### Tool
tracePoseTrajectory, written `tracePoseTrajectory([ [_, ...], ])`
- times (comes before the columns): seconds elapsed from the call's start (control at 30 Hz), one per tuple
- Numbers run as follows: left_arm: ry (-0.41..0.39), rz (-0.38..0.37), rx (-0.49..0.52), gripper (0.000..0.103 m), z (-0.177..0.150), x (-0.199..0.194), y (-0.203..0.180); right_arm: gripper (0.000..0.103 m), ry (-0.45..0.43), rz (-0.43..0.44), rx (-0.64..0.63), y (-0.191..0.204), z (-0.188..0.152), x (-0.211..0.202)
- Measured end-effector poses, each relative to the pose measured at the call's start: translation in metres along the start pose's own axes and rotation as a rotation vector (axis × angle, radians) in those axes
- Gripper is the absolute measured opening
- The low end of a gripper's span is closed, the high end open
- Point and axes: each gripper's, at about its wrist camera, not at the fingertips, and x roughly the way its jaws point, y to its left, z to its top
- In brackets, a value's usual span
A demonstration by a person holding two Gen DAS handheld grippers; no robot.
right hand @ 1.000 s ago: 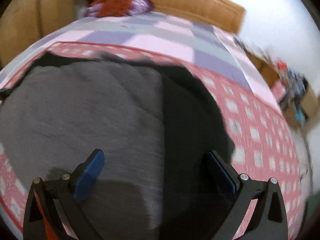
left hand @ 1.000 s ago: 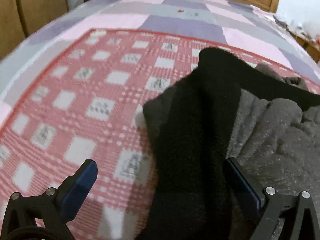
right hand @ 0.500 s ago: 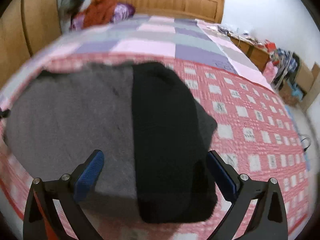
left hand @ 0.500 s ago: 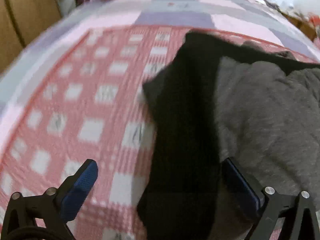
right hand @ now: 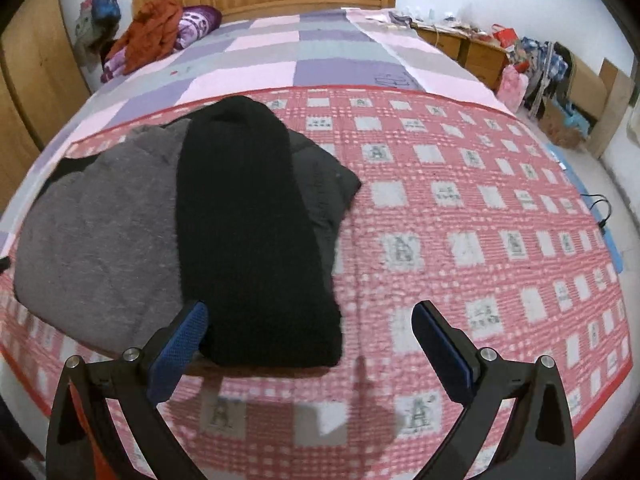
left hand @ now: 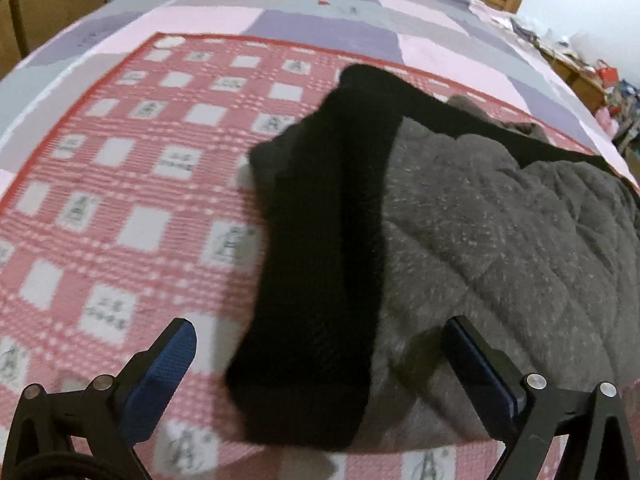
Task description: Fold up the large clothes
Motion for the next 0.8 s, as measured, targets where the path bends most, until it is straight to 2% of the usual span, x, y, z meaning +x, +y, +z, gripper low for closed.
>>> tracePoseTrajectory([
  [0.07, 0.039, -0.002, 0.001, 0.103, 0.001, 0.018, -0.002, 0.103, 0.011, 0.014, -0.014, 0.005, 0.002, 0.007],
  [0.2, 0.072, -0.070, -0.021, 0.103, -0.001, 0.037, 0.006, 0.103, 0.061, 0.026, -0.041, -0.001, 0.006, 0.036],
  [0.43, 0.090, -0.132, 0.020, 0.103, -0.001, 0.049, 0.005, 0.103, 0.177, 0.186, -0.100, -0.005, 0.013, 0.083],
  [0.53, 0.103, -0.165, 0.015, 0.103, 0.000, 0.056, 0.006, 0.103, 0.245, 0.252, -0.061, -0.009, 0.016, 0.098],
  [0.63, 0.142, -0.253, -0.097, 0.103, -0.004, 0.068, 0.020, 0.103, 0.301, 0.305, 0.024, -0.016, 0.014, 0.106],
  [0.7, 0.131, -0.260, -0.107, 0.103, -0.007, 0.070, 0.020, 0.103, 0.293, 0.317, 0.058, -0.017, 0.009, 0.107],
  [0.8, 0.155, -0.225, -0.113, 0.103, -0.007, 0.071, 0.012, 0.103, 0.292, 0.319, 0.099, -0.013, 0.004, 0.107],
])
